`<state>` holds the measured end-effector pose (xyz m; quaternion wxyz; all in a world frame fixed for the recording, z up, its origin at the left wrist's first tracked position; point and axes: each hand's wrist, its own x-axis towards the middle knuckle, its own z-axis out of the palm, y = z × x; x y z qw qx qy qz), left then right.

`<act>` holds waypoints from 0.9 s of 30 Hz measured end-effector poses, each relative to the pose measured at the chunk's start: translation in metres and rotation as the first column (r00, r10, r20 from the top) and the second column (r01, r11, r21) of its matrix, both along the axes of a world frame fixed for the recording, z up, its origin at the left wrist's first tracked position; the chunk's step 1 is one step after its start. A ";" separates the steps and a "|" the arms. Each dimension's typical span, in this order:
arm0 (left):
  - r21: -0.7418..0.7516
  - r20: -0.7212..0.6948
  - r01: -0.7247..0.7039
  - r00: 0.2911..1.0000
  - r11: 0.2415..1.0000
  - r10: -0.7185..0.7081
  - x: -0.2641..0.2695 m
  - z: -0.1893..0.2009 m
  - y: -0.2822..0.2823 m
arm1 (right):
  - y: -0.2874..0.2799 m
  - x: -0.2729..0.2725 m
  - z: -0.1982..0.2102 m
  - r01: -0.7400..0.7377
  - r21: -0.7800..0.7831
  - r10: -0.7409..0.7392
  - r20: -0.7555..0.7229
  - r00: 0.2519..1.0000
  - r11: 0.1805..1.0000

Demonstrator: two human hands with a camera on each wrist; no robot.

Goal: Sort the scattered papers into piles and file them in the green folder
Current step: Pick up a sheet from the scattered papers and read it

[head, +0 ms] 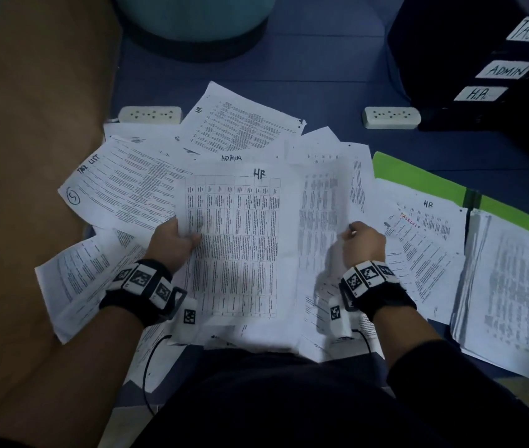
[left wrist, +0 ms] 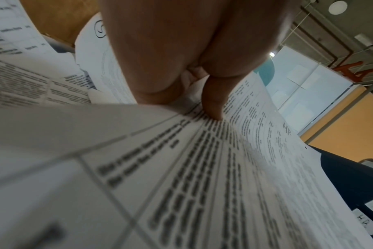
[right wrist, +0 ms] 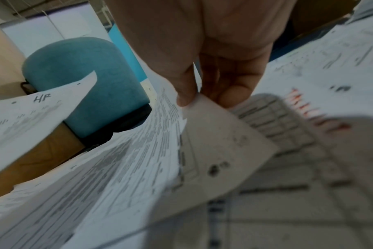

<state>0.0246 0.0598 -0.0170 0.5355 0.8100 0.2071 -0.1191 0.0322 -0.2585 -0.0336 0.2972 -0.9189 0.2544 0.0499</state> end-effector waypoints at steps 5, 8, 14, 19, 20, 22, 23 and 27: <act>0.003 0.002 -0.023 1.000 1.000 0.023 0.008 0.005 -0.006 | -0.010 -0.008 0.016 -0.106 0.100 0.082 0.225 0.971 0.989; 0.057 0.024 -0.011 1.000 0.998 0.010 0.012 0.010 -0.010 | -0.007 -0.009 0.027 -0.205 0.310 0.096 0.333 0.938 0.928; -0.023 0.074 -0.040 0.996 0.999 0.041 0.016 0.021 -0.023 | 0.023 -0.013 0.037 -0.319 0.716 0.138 0.300 0.944 0.621; 0.121 0.035 -0.062 0.998 0.991 0.058 0.010 0.010 -0.011 | 0.025 -0.003 0.007 -0.038 0.585 0.042 0.007 0.999 0.810; 0.168 0.036 -0.048 0.998 0.985 0.042 0.007 0.009 -0.008 | 0.027 0.001 -0.002 0.021 0.396 0.010 -0.078 0.997 0.918; 0.217 0.044 -0.051 0.998 0.975 0.042 0.003 0.001 0.003 | 0.037 0.003 -0.013 0.056 0.060 -0.041 -0.227 0.973 0.997; 0.231 0.040 -0.056 0.998 0.971 0.048 0.003 -0.003 0.007 | 0.043 0.003 -0.018 0.046 -0.021 -0.050 -0.268 0.962 0.999; 0.200 0.049 -0.066 0.997 0.978 0.057 0.000 -0.010 0.017 | 0.059 0.005 -0.028 0.087 -0.003 -0.086 -0.223 0.971 0.996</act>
